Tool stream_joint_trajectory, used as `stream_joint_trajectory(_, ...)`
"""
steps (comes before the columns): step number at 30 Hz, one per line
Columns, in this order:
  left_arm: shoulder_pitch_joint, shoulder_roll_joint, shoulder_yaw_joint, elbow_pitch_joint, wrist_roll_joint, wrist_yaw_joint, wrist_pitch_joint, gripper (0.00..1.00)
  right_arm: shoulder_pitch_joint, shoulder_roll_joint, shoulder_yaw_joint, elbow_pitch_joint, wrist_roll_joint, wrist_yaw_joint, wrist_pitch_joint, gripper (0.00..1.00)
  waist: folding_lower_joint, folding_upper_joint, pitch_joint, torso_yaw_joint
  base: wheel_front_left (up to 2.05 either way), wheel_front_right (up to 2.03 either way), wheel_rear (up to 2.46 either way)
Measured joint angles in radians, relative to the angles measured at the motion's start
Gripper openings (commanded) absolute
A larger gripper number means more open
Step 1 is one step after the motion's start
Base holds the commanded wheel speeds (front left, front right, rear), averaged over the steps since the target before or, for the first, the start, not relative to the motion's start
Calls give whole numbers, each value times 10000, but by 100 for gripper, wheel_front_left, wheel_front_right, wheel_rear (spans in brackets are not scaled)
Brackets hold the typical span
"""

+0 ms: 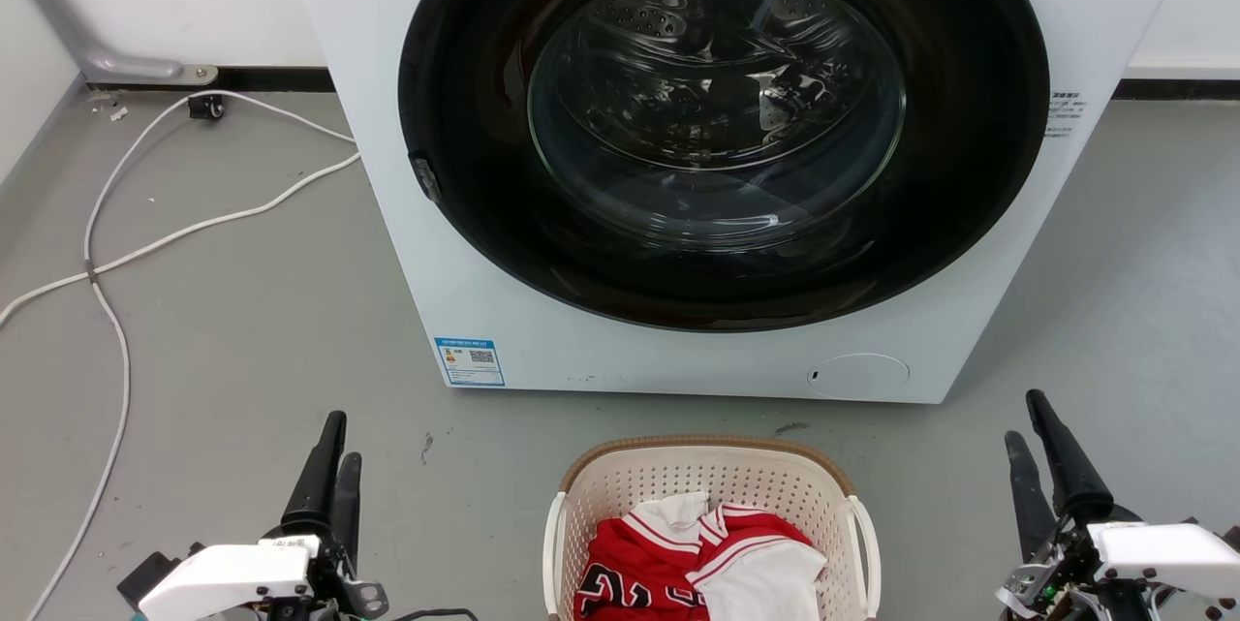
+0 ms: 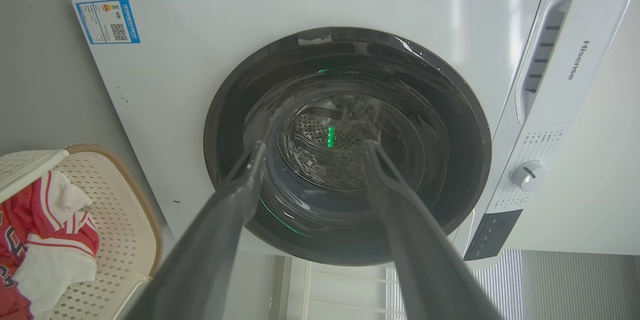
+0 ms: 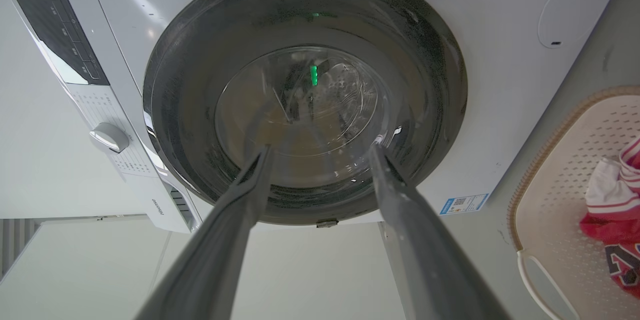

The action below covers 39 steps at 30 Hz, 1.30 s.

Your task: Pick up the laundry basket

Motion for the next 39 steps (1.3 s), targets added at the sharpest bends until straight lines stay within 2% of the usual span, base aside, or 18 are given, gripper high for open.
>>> stream_joint_trajectory(6, 30, 2, 148, -8, 326, 0, -272, 100, 24, 2, -148, -15, -384, 0, -267, 100, 0, 0, 6, -4, 0, 0, 0)
stream_joint_trajectory(15, 30, 2, 594, -117, 1448, 52, -633, 100, 19, 0, -347, -71, -2134, 0, -621, 100, 0, 0, 12, -15, 0, 0, 0)
stream_joint_trajectory(19, 30, 6, 780, -412, 2104, 253, -792, 100, 16, 0, -288, -282, -3214, 0, -796, 100, 0, 0, 18, -21, 0, 0, 0)
stream_joint_trajectory(26, 31, 8, 679, -1358, 3545, 779, -1047, 100, -6, 2, -569, -947, -5808, -2, -1049, 100, 0, 0, 51, -39, 0, 0, 0)
stream_joint_trajectory(34, 202, 12, -84, -2387, 5530, 1298, -1319, 100, -14, 0, -318, -1944, -8211, -2, -1323, 100, 0, 0, 111, -51, 0, 0, 0)
stream_joint_trajectory(39, 365, 10, -639, -2642, 6514, 1327, -1467, 100, 29, 0, -56, -2305, -9365, 0, -1486, 100, 0, 0, 133, -59, 0, 0, 0)
